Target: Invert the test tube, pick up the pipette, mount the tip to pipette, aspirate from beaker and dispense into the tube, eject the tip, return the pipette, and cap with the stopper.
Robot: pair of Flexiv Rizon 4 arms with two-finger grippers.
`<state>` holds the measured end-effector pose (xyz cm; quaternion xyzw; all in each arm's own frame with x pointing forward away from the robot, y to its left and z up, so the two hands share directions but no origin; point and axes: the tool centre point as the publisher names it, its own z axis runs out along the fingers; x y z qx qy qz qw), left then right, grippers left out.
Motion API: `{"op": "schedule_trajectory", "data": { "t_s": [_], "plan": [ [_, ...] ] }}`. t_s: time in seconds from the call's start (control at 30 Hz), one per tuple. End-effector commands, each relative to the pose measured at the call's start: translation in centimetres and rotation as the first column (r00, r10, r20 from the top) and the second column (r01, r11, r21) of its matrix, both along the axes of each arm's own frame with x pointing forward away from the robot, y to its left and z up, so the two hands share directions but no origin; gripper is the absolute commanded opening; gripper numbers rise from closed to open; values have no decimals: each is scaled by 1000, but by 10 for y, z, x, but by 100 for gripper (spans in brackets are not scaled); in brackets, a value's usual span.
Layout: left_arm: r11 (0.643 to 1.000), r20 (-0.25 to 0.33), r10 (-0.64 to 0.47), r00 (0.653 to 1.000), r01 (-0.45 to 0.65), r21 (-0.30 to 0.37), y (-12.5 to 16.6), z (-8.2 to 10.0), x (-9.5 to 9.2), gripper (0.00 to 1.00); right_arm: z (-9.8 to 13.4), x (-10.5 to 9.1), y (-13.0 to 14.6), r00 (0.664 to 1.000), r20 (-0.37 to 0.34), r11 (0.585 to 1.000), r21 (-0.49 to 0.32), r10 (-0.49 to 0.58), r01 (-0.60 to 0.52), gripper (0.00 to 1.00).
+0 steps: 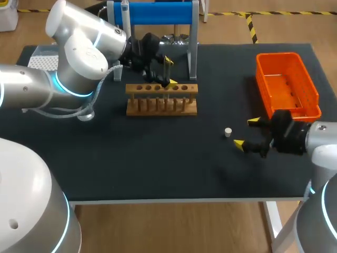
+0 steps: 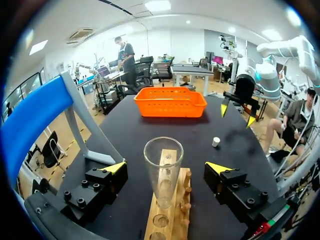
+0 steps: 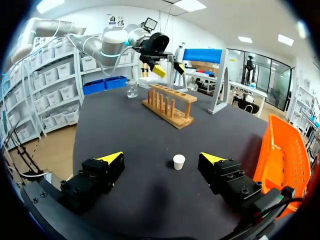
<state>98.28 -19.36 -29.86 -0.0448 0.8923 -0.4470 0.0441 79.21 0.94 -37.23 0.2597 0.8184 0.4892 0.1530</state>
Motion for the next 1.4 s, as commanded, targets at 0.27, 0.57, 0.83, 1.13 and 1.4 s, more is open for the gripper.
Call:
{"op": "schedule_trajectory", "data": {
  "t_s": [0.27, 0.57, 0.83, 1.13, 1.4],
  "plan": [
    [1000, -2, -1, 1000, 1, 2, 0, 1, 1, 100, -27, 23, 23, 999, -6, 999, -19, -34, 34, 100],
    [1000, -2, -1, 1000, 1, 2, 0, 1, 1, 100, -38, 34, 27, 999, -21, 999, -29, -45, 45, 100],
    [1000, -2, -1, 1000, 1, 2, 0, 1, 1, 100, -44, 42, 31, 998, -30, 998, -31, -53, 53, 100],
    [1000, -2, -1, 1000, 1, 2, 0, 1, 1, 100, -49, 50, 30, 997, -38, 997, -30, -73, 72, 100],
    [1000, -2, -1, 1000, 1, 2, 0, 1, 1, 100, -52, 52, 30, 996, -43, 996, -29, -81, 80, 87]
  ]
}}
